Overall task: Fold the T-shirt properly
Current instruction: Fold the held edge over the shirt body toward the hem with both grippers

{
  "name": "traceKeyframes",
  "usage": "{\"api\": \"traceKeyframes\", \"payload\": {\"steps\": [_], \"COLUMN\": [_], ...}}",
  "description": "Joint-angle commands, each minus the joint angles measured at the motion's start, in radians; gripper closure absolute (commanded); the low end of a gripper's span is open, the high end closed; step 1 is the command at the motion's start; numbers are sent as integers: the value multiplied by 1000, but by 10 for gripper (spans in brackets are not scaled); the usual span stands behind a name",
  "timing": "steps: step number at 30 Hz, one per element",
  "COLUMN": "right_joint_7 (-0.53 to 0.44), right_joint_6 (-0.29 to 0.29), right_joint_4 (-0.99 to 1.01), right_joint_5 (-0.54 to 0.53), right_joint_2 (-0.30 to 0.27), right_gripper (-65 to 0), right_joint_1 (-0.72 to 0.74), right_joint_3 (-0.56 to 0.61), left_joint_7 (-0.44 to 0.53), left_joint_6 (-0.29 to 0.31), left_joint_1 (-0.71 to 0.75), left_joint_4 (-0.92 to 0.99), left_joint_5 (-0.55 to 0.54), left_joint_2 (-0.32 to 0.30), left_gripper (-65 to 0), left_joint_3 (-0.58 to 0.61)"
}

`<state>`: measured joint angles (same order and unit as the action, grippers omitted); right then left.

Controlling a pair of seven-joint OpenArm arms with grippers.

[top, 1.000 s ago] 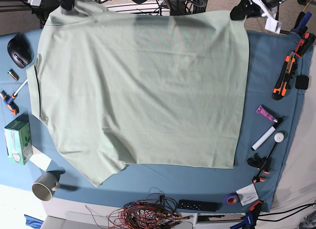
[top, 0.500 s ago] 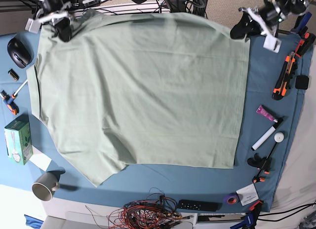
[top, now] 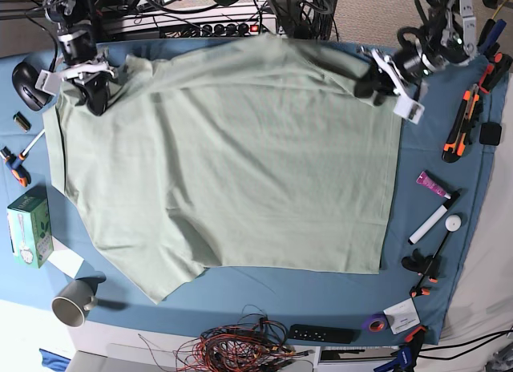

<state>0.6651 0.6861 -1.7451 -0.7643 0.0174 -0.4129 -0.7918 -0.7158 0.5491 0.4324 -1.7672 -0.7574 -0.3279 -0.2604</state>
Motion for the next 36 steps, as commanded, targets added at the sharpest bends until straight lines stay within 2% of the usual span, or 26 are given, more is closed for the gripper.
{"api": "traceKeyframes", "payload": {"steps": [1, 7, 16, 21, 25, 32, 34, 36], "right_joint_7": [-43, -55, -151, -176, -189, -209, -214, -215], "right_joint_6": [12, 0, -91, -209, -285, -293, -310, -333], "right_joint_4": [-14, -14, -14, -14, -14, -14, -14, -14], "right_joint_5": [-9, 60, 266, 364, 402, 426, 426, 426], "right_joint_2": [-10, -11, -11, -11, -12, -12, -12, -12], "right_gripper": [0, 0, 0, 0, 0, 0, 0, 0], "right_joint_1": [14, 92, 119, 142, 148, 150, 150, 150], "right_joint_3": [-6, 3, 154, 184, 182, 182, 182, 182], "left_joint_7": [36, 37, 63, 63, 63, 63, 70, 76], "left_joint_6": [-4, -15, -14, -14, -14, -15, -19, -51], "left_joint_1": [-22, -99, -188, -241, -264, -278, -281, -281], "left_joint_4": [-16, -10, 130, 210, 226, 227, 227, 227], "left_joint_5": [-3, 22, 18, -6, -5, -5, -4, -4], "left_joint_2": [-18, -58, -66, -66, -66, -66, -66, -66], "left_gripper": [0, 0, 0, 0, 0, 0, 0, 0], "left_joint_3": [-3, -3, -3, -3, -3, -3, -3, -3]}}
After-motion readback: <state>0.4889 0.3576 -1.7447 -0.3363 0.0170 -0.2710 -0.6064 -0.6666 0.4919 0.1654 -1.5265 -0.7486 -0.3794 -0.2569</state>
